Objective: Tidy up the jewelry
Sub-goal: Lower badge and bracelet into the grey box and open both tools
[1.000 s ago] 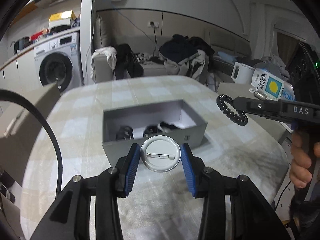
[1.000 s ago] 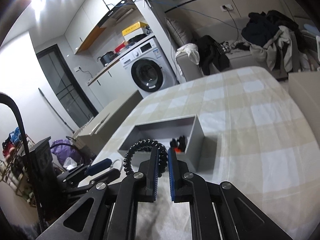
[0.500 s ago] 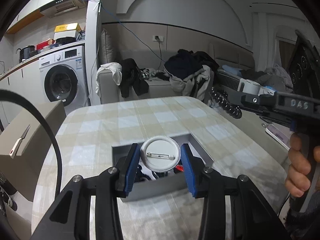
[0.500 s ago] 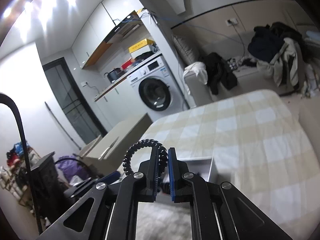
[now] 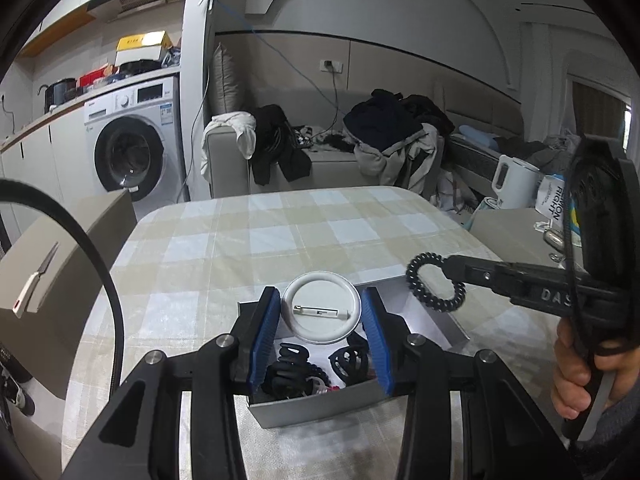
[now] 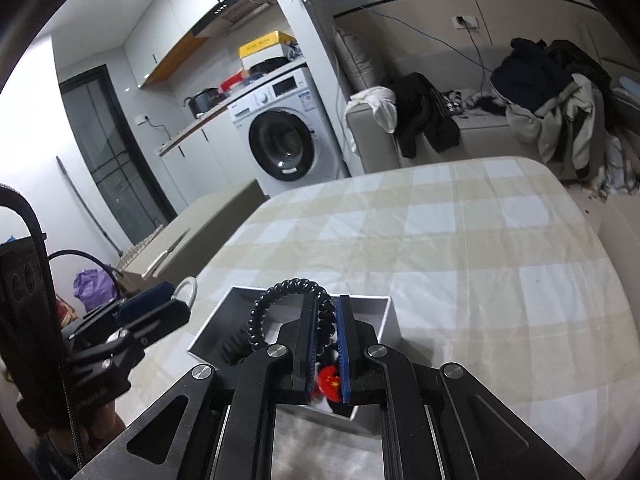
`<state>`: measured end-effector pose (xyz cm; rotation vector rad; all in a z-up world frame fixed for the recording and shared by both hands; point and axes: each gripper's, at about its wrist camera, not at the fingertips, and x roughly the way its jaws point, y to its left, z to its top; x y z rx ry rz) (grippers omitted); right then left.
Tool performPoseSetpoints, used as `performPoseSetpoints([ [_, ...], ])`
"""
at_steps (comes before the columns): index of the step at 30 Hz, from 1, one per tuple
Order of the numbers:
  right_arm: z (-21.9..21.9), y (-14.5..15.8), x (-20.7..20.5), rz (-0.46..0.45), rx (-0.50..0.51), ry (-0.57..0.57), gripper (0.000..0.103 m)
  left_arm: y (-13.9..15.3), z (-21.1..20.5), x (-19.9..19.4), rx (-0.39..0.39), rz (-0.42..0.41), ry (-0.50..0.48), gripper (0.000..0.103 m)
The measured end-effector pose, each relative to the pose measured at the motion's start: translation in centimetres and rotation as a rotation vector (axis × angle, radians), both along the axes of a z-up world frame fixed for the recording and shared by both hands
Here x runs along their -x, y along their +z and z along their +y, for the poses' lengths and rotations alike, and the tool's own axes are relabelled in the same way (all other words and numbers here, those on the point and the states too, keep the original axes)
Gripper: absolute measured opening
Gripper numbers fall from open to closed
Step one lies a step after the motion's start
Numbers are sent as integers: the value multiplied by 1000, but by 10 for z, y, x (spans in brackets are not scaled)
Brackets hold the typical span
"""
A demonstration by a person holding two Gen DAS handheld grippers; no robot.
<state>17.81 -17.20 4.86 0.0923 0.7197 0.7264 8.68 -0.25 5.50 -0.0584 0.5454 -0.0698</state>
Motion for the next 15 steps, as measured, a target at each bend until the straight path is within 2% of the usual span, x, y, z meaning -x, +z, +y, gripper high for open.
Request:
performPoseSetpoints([
  [15, 18, -11, 6, -32, 82, 50, 9, -18, 1, -19, -44, 82, 17, 36],
])
